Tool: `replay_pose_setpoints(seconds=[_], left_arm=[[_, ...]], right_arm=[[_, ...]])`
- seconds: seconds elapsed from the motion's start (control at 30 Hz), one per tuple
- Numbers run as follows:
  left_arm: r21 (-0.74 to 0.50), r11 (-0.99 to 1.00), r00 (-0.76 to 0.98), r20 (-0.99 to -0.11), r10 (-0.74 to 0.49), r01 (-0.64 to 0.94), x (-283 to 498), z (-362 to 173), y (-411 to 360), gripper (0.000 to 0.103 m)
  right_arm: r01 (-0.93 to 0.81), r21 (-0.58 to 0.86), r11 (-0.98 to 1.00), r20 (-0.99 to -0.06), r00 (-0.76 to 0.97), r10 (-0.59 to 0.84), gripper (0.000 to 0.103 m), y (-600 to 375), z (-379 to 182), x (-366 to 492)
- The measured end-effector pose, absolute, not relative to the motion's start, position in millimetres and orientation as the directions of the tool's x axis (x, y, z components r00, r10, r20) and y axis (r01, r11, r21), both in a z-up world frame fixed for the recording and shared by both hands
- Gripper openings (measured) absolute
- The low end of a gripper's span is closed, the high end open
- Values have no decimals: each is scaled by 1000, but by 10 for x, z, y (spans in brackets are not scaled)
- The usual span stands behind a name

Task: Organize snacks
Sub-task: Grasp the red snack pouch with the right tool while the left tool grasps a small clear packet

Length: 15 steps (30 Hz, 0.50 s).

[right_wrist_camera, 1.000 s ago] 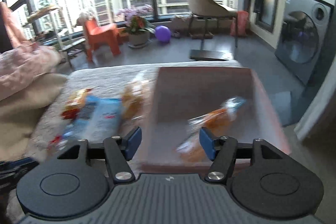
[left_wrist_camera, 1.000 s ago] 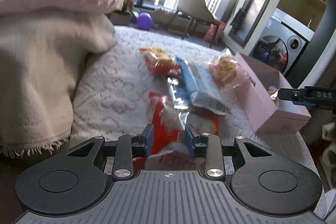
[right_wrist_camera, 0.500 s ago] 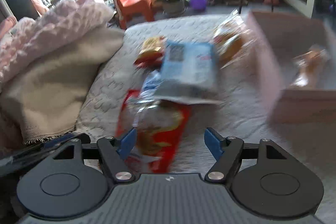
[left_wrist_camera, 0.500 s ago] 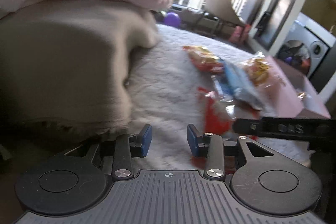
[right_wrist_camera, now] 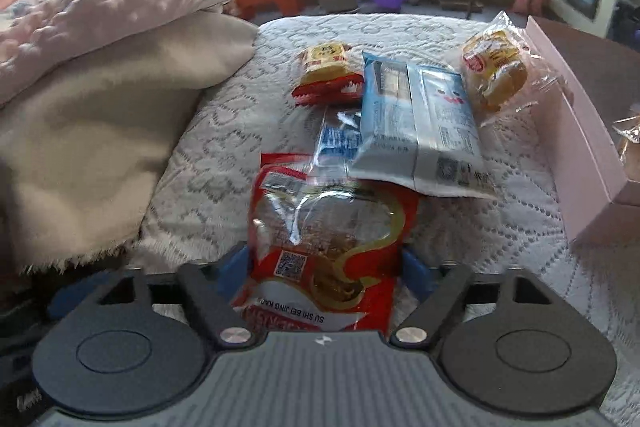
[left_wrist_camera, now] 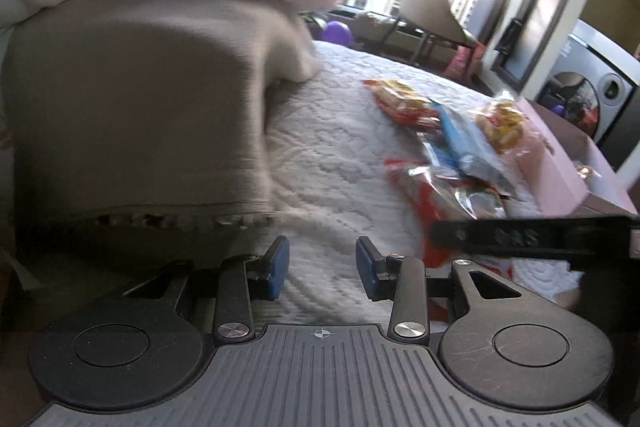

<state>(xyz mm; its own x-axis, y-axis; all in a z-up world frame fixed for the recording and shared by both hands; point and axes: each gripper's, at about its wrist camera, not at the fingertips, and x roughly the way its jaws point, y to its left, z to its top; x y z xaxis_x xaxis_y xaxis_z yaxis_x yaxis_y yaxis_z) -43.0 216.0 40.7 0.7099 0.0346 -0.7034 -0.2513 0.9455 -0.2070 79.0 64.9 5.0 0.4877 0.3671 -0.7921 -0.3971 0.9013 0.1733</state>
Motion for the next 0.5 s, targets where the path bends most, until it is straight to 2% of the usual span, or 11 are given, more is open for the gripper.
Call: replay_pose_setpoints(seconds=[0.13, 0.3, 0.5], left_arm=[[-209, 957, 709, -705, -5, -201, -385, 423, 2011, 41], [-238, 960, 706, -705, -66, -148, -294, 408, 1848, 41], [-266, 961, 722, -680, -130, -78, -26, 452, 1650, 41]], right_arm=[[-384, 193, 903, -804, 466, 370, 56, 193, 101, 738], [-280, 201, 939, -801, 505, 322, 52, -634, 181, 608], [-151, 32, 988, -740, 661, 124, 52, -1361, 196, 469]])
